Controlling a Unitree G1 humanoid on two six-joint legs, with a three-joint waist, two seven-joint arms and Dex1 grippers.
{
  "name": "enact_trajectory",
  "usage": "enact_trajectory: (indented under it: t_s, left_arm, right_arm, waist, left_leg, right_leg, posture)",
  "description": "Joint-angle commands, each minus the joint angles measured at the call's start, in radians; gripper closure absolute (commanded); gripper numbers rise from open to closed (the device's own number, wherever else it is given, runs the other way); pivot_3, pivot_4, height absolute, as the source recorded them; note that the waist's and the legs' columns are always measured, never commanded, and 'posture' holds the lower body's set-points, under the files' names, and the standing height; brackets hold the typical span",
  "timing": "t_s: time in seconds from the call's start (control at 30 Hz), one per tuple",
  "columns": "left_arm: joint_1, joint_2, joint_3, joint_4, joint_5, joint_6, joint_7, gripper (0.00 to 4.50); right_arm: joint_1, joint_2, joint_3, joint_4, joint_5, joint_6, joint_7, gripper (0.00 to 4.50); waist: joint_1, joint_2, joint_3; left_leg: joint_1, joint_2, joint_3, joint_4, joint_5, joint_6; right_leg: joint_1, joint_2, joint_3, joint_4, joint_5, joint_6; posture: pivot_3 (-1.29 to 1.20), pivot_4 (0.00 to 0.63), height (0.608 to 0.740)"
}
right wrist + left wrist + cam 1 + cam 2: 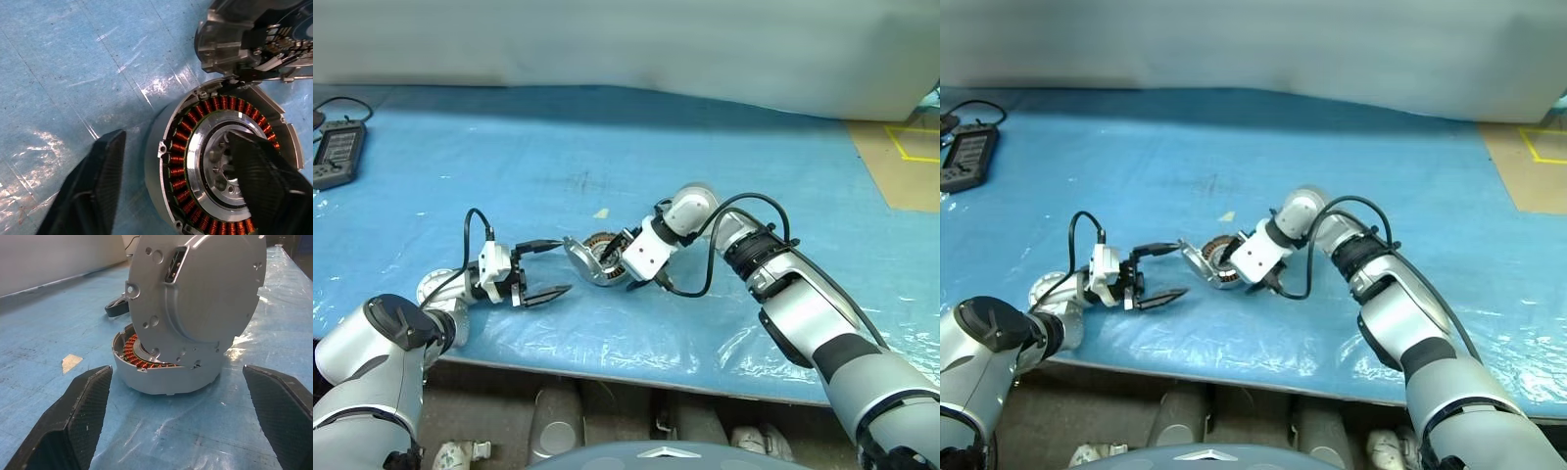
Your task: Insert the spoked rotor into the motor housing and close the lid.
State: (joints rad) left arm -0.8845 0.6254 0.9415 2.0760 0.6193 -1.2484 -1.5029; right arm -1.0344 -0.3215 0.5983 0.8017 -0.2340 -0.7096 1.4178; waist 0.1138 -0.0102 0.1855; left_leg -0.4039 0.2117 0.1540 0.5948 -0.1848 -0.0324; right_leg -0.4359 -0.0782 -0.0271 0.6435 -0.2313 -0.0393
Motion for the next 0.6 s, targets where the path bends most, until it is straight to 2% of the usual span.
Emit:
enact_trajectory:
  t_s: [0.03,0.27,0.37,0.47,0.6]
  left_arm:
    - [0.004,0.013,0.018,0.018,0.015,-0.015,0.010,0.00]
    - [-0.001,-0.003,0.009,0.018,0.033,-0.020,0.043,0.00]
    - [0.000,-0.013,0.005,0.018,0.040,-0.024,0.060,0.00]
    - [-0.002,-0.021,0.002,0.018,0.046,-0.025,0.072,0.00]
    - [-0.002,-0.025,-0.001,0.018,0.049,-0.021,0.080,0.00]
  right_arm:
    - [0.016,-0.006,0.014,-0.012,-0.013,-0.006,0.012,2.11]
    - [0.068,-0.043,-0.008,-0.099,0.025,0.039,0.037,2.11]
    - [0.086,-0.062,-0.016,-0.129,0.036,0.060,0.040,2.70]
    - [0.099,-0.079,-0.028,-0.151,0.033,0.060,0.019,3.47]
    - [0.111,-0.095,-0.039,-0.170,0.043,0.080,0.015,3.47]
  waist:
    - [-0.002,0.000,0.000]
    - [-0.008,0.000,0.000]
    - [-0.008,0.000,0.000]
    - [-0.011,0.000,0.000]
    - [-0.013,0.000,0.000]
  left_leg:
    - [0.000,0.000,0.000,0.000,0.000,0.000]
    - [0.000,0.000,0.000,0.000,0.001,0.002]
    - [0.000,0.000,0.000,0.000,0.001,0.002]
    - [0.000,0.000,0.000,0.000,0.001,0.001]
    - [0.000,0.000,0.000,0.000,0.000,0.001]
  right_leg:
    - [0.000,0.000,0.000,0.000,0.000,0.000]
    - [0.000,0.000,0.000,0.000,0.000,0.000]
    - [0.000,0.000,0.000,0.000,0.000,0.000]
    - [0.000,0.000,0.000,0.000,0.000,0.000]
    - [0.000,0.000,0.000,0.000,0.000,0.000]
  posture:
    - [0.00,0.150,0.740]
    - [0.00,0.150,0.740]
    - [0.00,0.150,0.740]
    - [0.00,0.150,0.740]
    - [0.00,0.150,0.740]
